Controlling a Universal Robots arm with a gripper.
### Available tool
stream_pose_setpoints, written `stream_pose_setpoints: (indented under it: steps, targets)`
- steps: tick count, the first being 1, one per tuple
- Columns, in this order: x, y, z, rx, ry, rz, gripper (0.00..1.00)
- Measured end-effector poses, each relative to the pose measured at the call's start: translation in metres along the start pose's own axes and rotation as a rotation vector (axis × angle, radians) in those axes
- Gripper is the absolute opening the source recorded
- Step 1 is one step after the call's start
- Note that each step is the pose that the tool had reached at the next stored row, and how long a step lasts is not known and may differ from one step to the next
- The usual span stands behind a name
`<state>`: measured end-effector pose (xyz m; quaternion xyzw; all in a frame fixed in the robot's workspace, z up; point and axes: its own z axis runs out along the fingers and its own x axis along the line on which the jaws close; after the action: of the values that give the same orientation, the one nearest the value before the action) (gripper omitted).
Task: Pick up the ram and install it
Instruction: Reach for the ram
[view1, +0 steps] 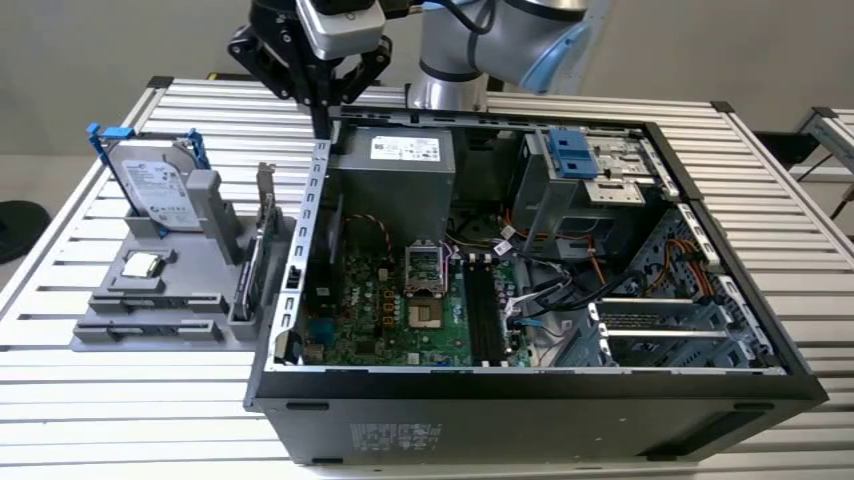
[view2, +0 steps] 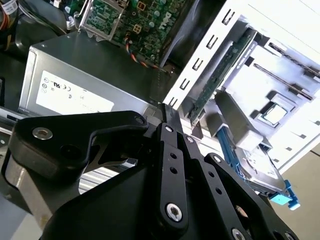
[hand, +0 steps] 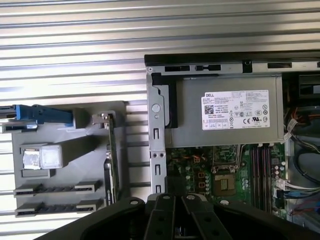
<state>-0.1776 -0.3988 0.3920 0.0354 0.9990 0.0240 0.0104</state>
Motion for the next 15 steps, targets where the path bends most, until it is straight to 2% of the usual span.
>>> stream_pose_setpoints:
  steps: [15]
  targets:
    - [0.008,-0.0006,0.0,0.0,0.0,0.0,0.0]
